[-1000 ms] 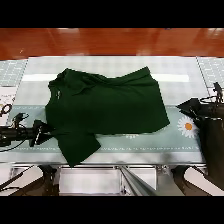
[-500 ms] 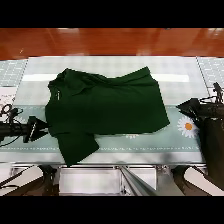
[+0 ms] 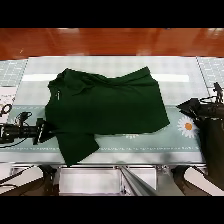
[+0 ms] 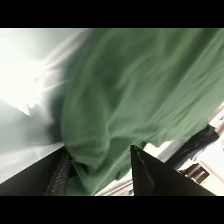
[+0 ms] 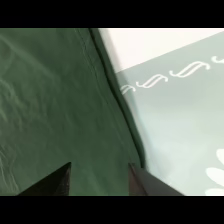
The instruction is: Fold the shirts.
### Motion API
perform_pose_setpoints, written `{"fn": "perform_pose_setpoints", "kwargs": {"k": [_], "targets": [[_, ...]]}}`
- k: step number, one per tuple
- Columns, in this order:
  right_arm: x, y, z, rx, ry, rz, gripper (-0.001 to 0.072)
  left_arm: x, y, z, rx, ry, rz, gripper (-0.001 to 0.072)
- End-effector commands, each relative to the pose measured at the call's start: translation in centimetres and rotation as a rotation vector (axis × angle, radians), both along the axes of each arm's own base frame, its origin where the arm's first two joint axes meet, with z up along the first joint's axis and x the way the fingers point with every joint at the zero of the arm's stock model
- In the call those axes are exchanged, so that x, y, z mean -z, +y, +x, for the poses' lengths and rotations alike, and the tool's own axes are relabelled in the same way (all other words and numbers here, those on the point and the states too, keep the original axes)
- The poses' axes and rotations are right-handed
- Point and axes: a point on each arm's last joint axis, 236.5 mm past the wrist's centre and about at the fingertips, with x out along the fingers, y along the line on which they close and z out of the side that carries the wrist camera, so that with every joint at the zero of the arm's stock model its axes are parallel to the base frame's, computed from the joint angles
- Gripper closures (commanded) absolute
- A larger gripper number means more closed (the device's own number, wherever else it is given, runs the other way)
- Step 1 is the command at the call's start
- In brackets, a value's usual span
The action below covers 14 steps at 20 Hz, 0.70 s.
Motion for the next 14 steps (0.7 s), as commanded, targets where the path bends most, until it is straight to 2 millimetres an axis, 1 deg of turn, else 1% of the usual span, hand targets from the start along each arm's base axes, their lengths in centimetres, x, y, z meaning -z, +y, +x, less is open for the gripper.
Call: {"fn": "perform_pose_setpoints", "kwargs": {"k": [1, 2, 3, 4, 5, 7, 8, 10, 12, 14], "targets": [[0.1, -0.2, 0.1, 0.006, -0.002, -0.007, 0.0309, 0.8, -0.8, 2.3, -0.01, -0.058, 0.033, 0.0312], [0.2, -0.5, 0.2, 0.011, -0.003, -0.019, 0.0309, 0.7, -1.3, 2.5, 0.022, -0.069, 0.039, 0.0568], [0.6, -1.1, 0.1, 0.016, 0.0, -0.046, 0.0309, 0.3, -1.6, 2.8, 0.055, -0.087, 0.04, 0.0689], [1.1, -1.9, -0.1, 0.029, 0.018, -0.076, 0.0309, 0.0, -1.9, 2.9, 0.077, -0.097, 0.037, 0.0689], [1.8, -3.1, -0.8, 0.052, 0.053, -0.111, 0.0309, -0.3, -2.0, 3.1, 0.087, -0.103, 0.034, 0.0689], [3.3, -5.2, -2.9, 0.09, 0.16, -0.164, 0.0309, -0.7, -1.8, 3.4, 0.092, -0.113, 0.032, 0.0689], [4.0, -5.1, -4.0, 0.088, 0.22, -0.145, 0.0309, -0.8, -1.7, 3.6, 0.092, -0.117, 0.034, 0.0689], [4.9, -3.0, -5.5, 0.03, 0.31, -0.046, 0.0309, -0.7, -1.7, 3.6, 0.09, -0.117, 0.037, 0.0689], [5.9, -0.8, -6.0, -0.037, 0.363, 0.027, 0.0309, -0.8, -1.7, 3.6, 0.091, -0.117, 0.036, 0.0689], [6.9, 1.2, -5.8, -0.089, 0.385, 0.077, 0.0309, -0.8, -1.8, 3.6, 0.092, -0.116, 0.033, 0.0689]]}}
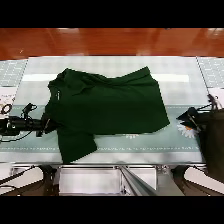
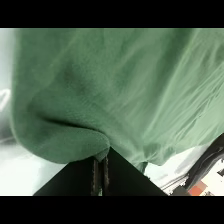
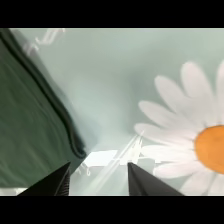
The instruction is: Fold the shirts.
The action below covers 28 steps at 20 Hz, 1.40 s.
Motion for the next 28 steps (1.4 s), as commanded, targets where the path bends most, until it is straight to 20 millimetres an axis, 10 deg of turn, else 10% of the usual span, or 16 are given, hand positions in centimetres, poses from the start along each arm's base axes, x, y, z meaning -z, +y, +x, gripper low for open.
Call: {"fn": "perform_pose_setpoints", "kwargs": {"k": [1, 8, 9, 11, 14, 17, 21, 24, 28], "targets": [[1.2, 3.4, -0.5, -0.07, 0.068, 0.118, 0.0309, -0.2, -0.2, 0.0, 0.006, -0.002, -0.011, 0.0689], [2.3, 7.8, 2.1, -0.17, 0.045, 0.143, 0.0309, -0.2, -0.2, 0.1, 0.005, -0.003, -0.011, 0.0689], [2.2, 8.4, 2.5, -0.2, 0.039, 0.139, 0.036, -0.2, -0.2, 0.1, 0.005, -0.003, -0.011, 0.0689], [1.7, 9.6, 3.0, -0.284, -0.004, 0.134, 0.0684, -0.4, -0.2, 0.2, 0.002, -0.008, -0.012, 0.0689], [-1.1, 9.2, 4.9, -0.325, -0.077, 0.128, 0.0684, -3.4, -0.4, 2.6, -0.014, -0.136, -0.036, 0.0689], [-8.7, 6.9, 10.0, -0.314, -0.303, 0.018, 0.0684, -12.5, 0.1, 8.5, -0.08, -0.445, -0.067, 0.0689], [-26.1, 4.9, 15.6, -0.306, -0.74, -0.204, 0.0684, -31.3, 1.6, 12.9, -0.16, -0.967, 0.038, 0.0689], [-38.9, 5.0, 14.8, -0.275, -1.029, -0.347, 0.0684, -44.2, 1.3, 10.8, -0.16, -1.291, 0.222, 0.069], [-51.2, 6.3, 9.2, -0.21, -1.339, -0.5, 0.0684, -55.4, 0.4, 5.2, -0.219, -1.56, 0.483, 0.069]]}}
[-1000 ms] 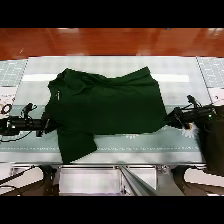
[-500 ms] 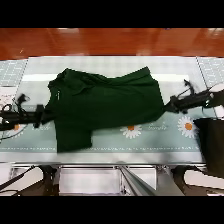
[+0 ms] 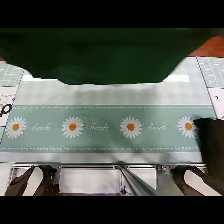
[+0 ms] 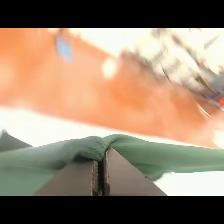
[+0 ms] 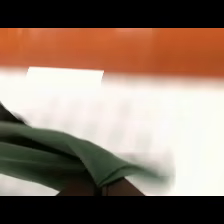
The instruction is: Fold the shirts.
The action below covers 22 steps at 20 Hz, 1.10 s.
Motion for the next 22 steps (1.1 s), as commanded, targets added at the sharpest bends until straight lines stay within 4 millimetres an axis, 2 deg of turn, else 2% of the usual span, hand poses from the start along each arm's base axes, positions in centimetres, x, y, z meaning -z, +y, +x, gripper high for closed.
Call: {"fn": "perform_pose_setpoints", "kwargs": {"k": [1, 3, 5, 7, 9, 12, 14, 17, 19, 22], "targets": [[-11.3, 1.2, -6.1, 0.058, -0.312, -0.075, 0.0684, -10.4, -1.2, -6.0, -0.15, -0.26, 0.147, 0.069], [-14.4, 1.7, -10.0, 0.096, -0.414, -0.124, 0.0684, -12.7, -2.4, -9.6, -0.208, -0.325, 0.225, 0.069], [-15.6, 1.8, -13.4, 0.138, -0.456, -0.164, 0.0684, -13.8, -3.5, -12.7, -0.26, -0.372, 0.286, 0.0689], [-15.6, 1.8, -16.5, 0.172, -0.458, -0.21, 0.0684, -13.8, -3.3, -15.8, -0.366, -0.385, 0.353, 0.0689], [-14.5, 1.6, -19.0, 0.204, -0.415, -0.254, 0.0684, -13.6, -2.0, -18.6, -0.497, -0.376, 0.378, 0.0689], [-13.2, 0.3, -21.6, 0.291, -0.369, -0.278, 0.0684, -12.2, -1.4, -21.2, -0.587, -0.33, 0.413, 0.0689], [-11.9, 0.0, -22.1, 0.311, -0.337, -0.271, 0.0684, -10.1, -1.0, -21.3, -0.592, -0.242, 0.425, 0.0689], [-8.3, -0.4, -20.5, 0.298, -0.219, -0.246, 0.0684, -7.2, 1.3, -19.8, -0.624, -0.094, 0.401, 0.0689], [-4.7, -0.7, -18.2, 0.278, -0.125, -0.205, 0.0684, -3.3, 1.8, -16.7, -0.538, 0.065, 0.362, 0.0689], [1.3, -0.5, -14.3, 0.215, 0.001, -0.131, 0.0684, 2.7, -0.4, -10.5, -0.252, 0.227, 0.237, 0.0689]]}}
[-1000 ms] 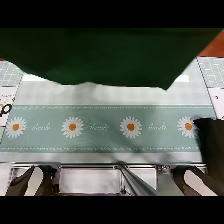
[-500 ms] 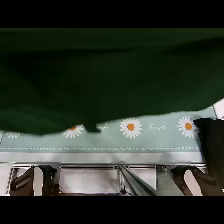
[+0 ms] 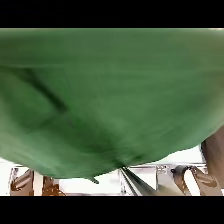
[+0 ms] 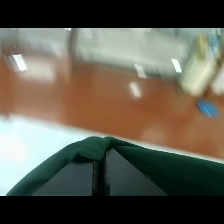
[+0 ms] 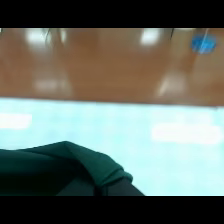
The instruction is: Fold the shirts.
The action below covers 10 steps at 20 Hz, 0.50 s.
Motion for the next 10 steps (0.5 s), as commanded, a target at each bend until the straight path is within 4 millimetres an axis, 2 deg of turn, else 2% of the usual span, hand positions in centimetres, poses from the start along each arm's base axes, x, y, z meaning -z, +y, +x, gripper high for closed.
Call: {"fn": "perform_pose_setpoints", "kwargs": {"k": [1, 2, 4, 6, 10], "targets": [[7.3, 0.2, 4.2, -0.054, 0.155, 0.097, 0.0684, 6.9, -2.2, 5.7, 0.25, 0.195, -0.195, 0.0689], [9.6, 0.1, 5.6, -0.073, 0.206, 0.122, 0.0684, 9.2, -2.1, 7.7, 0.305, 0.241, -0.258, 0.0689], [14.2, -0.2, 9.2, -0.109, 0.299, 0.171, 0.0684, 14.1, -0.5, 11.6, 0.324, 0.338, -0.343, 0.0689], [17.9, -0.7, 13.0, -0.13, 0.366, 0.227, 0.0684, 19.0, 0.3, 15.5, 0.341, 0.443, -0.417, 0.0689], [24.7, -1.4, 22.0, -0.136, 0.386, 0.424, 0.0684, 27.8, -0.5, 23.7, 0.329, 0.561, -0.492, 0.069]]}}
